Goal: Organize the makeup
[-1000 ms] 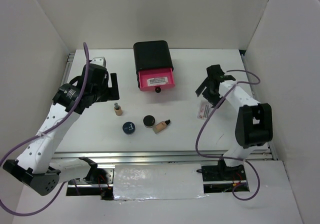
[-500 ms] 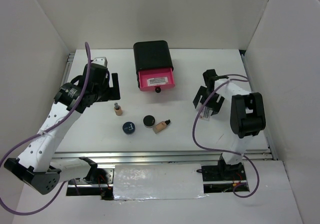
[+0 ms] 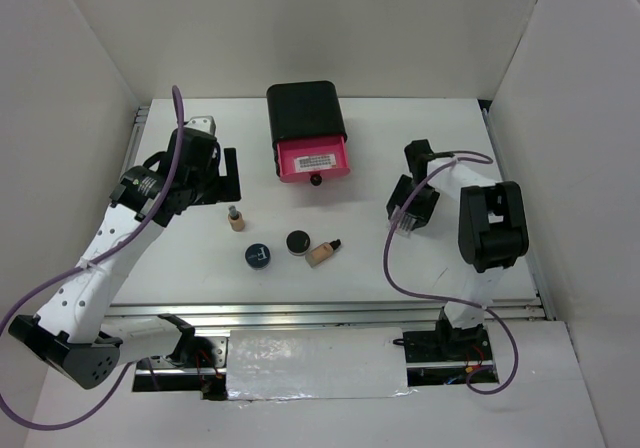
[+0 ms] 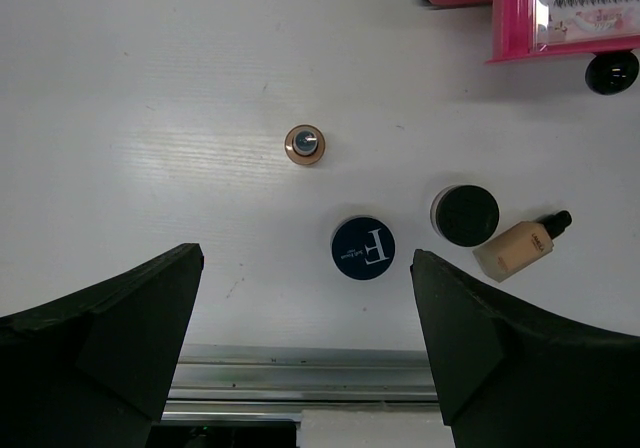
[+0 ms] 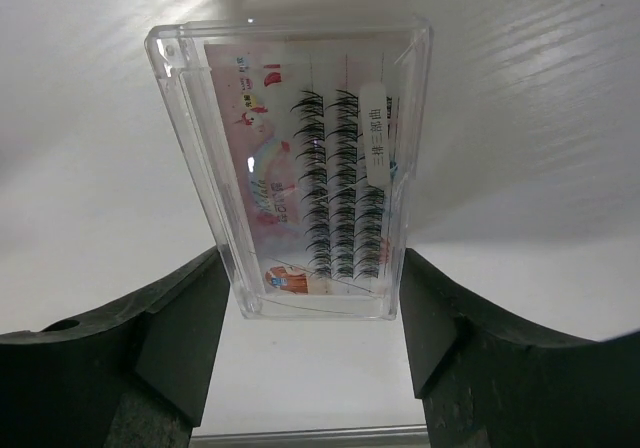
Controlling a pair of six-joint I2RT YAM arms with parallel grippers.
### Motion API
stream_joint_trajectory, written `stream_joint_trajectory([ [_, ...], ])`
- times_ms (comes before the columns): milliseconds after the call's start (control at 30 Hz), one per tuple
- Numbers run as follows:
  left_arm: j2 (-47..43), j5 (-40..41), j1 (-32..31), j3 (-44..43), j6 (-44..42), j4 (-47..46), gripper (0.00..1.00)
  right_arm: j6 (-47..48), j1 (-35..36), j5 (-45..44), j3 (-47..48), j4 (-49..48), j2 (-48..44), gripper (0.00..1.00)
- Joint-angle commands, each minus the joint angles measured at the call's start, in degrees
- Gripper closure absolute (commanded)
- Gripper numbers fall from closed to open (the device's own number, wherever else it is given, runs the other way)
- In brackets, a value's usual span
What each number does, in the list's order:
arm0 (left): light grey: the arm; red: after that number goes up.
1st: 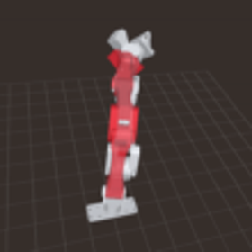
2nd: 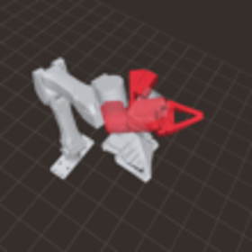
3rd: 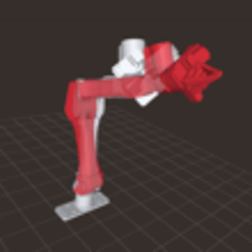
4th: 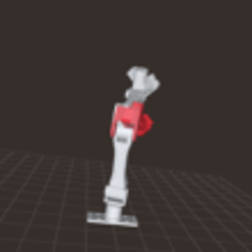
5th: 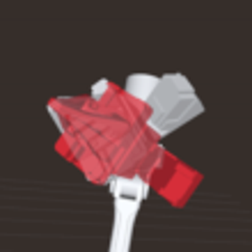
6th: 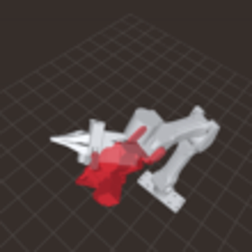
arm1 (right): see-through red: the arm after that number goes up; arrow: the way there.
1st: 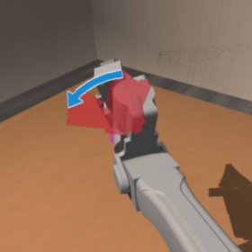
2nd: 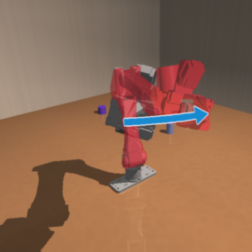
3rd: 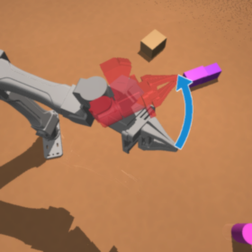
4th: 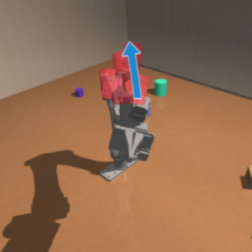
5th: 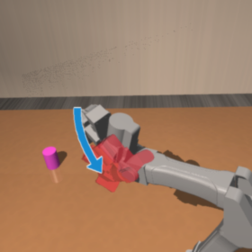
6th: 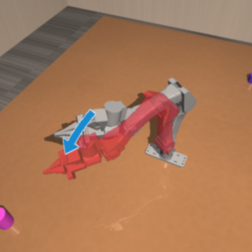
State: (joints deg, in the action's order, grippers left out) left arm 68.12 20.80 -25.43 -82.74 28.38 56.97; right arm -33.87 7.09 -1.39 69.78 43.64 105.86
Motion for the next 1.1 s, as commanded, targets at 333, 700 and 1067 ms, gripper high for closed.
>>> stream_joint_trajectory([
  [333,0.6,1.4,-0.1,-2.5,-1.2,-0.3,0.01,-23.8,12.0,1.9,8.4,-14.1,-20.9,0.53],
  [700,-0.9,0.6,-0.1,-3.7,0.0,0.8,0.01,-51.0,27.8,-12.5,18.4,-23.6,-11.7,0.53],
  [1067,-5.8,2.0,-0.1,-0.6,-0.3,1.1,0.01,-62.2,31.9,-18.5,30.2,-14.2,0.3,0.46],
])
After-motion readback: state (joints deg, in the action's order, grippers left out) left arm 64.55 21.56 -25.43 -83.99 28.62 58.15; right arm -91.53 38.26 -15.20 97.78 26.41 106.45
